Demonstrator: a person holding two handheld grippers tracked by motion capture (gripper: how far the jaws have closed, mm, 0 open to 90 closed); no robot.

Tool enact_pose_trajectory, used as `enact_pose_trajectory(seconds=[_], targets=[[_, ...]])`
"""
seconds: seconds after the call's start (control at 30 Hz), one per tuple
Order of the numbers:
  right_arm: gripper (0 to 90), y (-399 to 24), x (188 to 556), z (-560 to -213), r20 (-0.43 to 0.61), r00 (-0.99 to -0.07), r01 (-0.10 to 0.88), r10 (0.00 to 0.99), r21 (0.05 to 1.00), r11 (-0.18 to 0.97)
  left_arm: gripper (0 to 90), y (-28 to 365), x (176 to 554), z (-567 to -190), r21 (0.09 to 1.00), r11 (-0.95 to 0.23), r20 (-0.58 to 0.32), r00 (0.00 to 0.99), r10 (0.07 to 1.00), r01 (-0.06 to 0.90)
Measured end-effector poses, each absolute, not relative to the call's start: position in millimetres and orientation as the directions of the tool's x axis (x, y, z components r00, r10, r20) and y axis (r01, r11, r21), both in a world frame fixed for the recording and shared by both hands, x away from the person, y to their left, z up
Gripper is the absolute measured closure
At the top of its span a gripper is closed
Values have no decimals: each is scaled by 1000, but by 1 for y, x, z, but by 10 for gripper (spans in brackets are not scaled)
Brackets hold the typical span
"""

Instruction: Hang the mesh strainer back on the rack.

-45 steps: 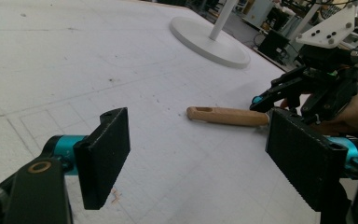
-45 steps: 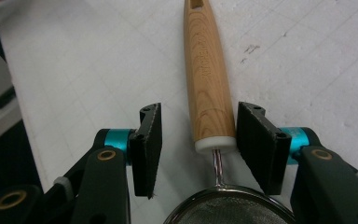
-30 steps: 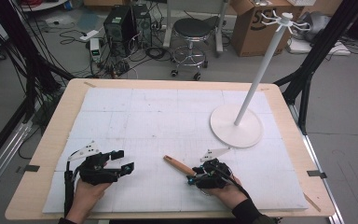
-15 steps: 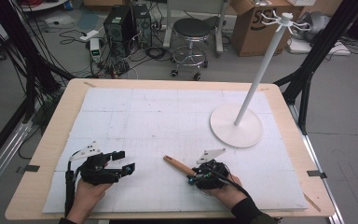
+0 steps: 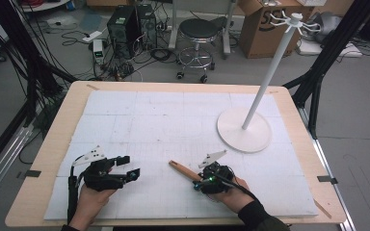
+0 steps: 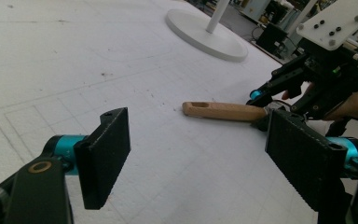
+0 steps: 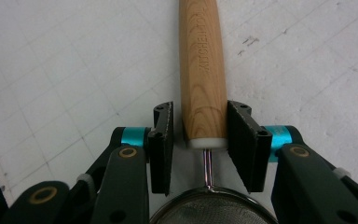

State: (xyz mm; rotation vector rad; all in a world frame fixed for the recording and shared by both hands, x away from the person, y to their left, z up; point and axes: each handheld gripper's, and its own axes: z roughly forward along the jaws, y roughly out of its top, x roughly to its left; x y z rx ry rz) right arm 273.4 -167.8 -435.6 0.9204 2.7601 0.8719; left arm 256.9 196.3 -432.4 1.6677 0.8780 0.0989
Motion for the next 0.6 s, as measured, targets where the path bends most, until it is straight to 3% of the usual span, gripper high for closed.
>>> enact_pose_trajectory(seconds=[0.4,0.6], targets=[[635,-159,271,-434,34,-797,530,604,519,670,229,195,256,-432,872,-30,-379,713,589,488],[683,-155,269,-431,5,-794,527,607,501,686,230,195,256,-432,872,-30,-379,713,590,488]])
